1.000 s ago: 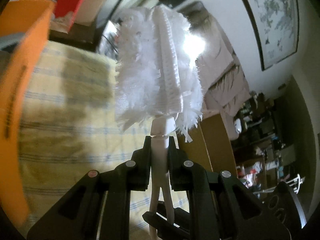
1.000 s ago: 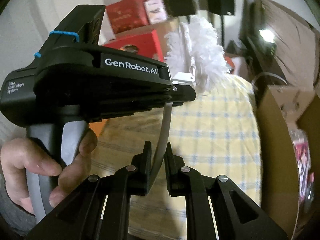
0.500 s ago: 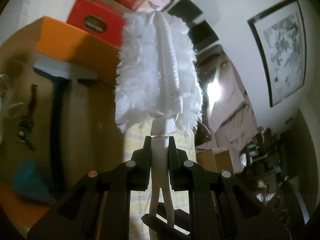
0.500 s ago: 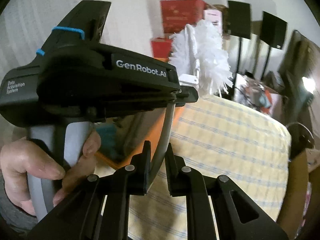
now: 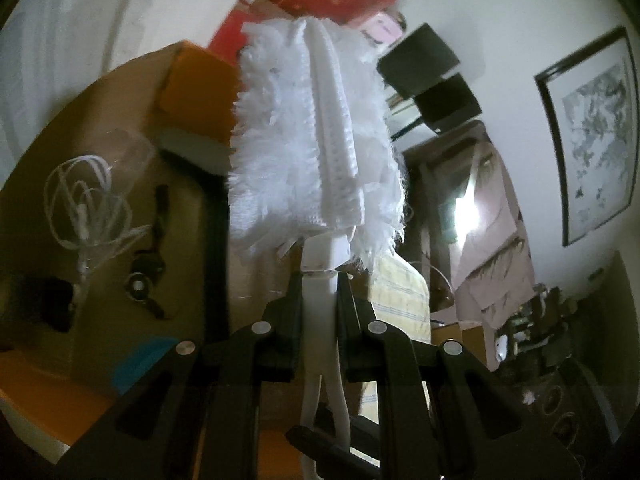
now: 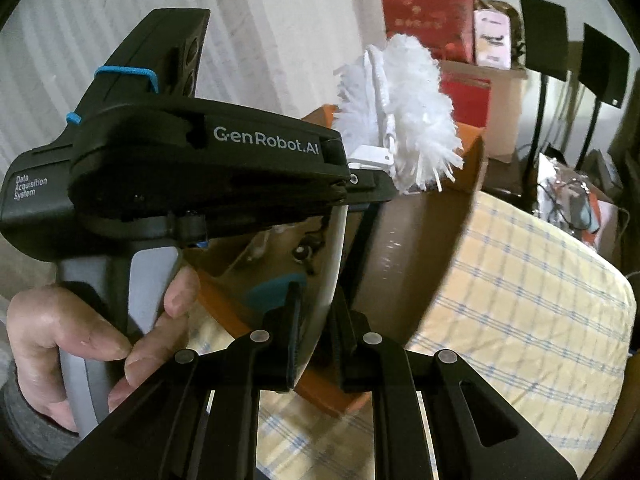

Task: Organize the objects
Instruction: 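Carry the feather duster over the orange box with the left tool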

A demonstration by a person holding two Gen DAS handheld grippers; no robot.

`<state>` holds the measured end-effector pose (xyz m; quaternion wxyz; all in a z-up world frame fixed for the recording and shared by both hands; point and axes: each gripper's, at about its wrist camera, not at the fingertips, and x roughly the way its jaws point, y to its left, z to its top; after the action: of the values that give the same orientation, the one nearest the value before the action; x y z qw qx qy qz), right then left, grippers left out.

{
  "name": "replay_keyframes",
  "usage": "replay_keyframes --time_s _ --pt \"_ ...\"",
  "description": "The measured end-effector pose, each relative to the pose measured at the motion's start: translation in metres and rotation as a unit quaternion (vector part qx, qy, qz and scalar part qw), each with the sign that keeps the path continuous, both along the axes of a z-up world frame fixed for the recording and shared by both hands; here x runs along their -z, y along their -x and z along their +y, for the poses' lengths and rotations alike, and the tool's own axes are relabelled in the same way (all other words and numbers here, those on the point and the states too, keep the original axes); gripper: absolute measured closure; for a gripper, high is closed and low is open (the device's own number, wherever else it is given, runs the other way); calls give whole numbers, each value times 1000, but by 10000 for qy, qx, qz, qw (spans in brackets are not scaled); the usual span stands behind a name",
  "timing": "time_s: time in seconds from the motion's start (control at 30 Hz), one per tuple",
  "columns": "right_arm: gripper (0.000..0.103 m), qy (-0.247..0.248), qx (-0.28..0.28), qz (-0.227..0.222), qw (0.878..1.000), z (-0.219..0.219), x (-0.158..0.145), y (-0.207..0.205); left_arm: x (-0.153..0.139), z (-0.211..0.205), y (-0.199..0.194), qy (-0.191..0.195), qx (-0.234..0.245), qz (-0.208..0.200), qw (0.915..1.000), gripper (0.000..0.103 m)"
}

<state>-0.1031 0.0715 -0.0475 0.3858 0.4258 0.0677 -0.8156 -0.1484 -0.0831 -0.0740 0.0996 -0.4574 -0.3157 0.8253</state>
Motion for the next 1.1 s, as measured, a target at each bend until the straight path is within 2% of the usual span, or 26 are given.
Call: replay_keyframes --time_s 0.3,0.67,0.8,0.97,1.03,1.1 --pt "91 -151 -186 -180 9996 -24 20 10 28 -34 -1 -105 -212 -337 9992 87" --pt "93 -345 -98 -484 9982 -27 38 21 59 -44 -3 -164 -198 -816 9963 86" --pt "95 -447 -95 -458 9979 -29 40 23 58 -42 -4 85 -188 -825 9964 86" --pt "95 -738 -34 -292 9968 -36 45 24 41 -38 -10 345 -133 -632 9973 53" --pt "95 -747 3 -277 9968 -36 46 24 31 -37 -13 528 -154 -542 9970 44" --pt "92 -672 15 -302 9973 -33 44 22 23 -38 -15 620 -167 -486 9968 43"
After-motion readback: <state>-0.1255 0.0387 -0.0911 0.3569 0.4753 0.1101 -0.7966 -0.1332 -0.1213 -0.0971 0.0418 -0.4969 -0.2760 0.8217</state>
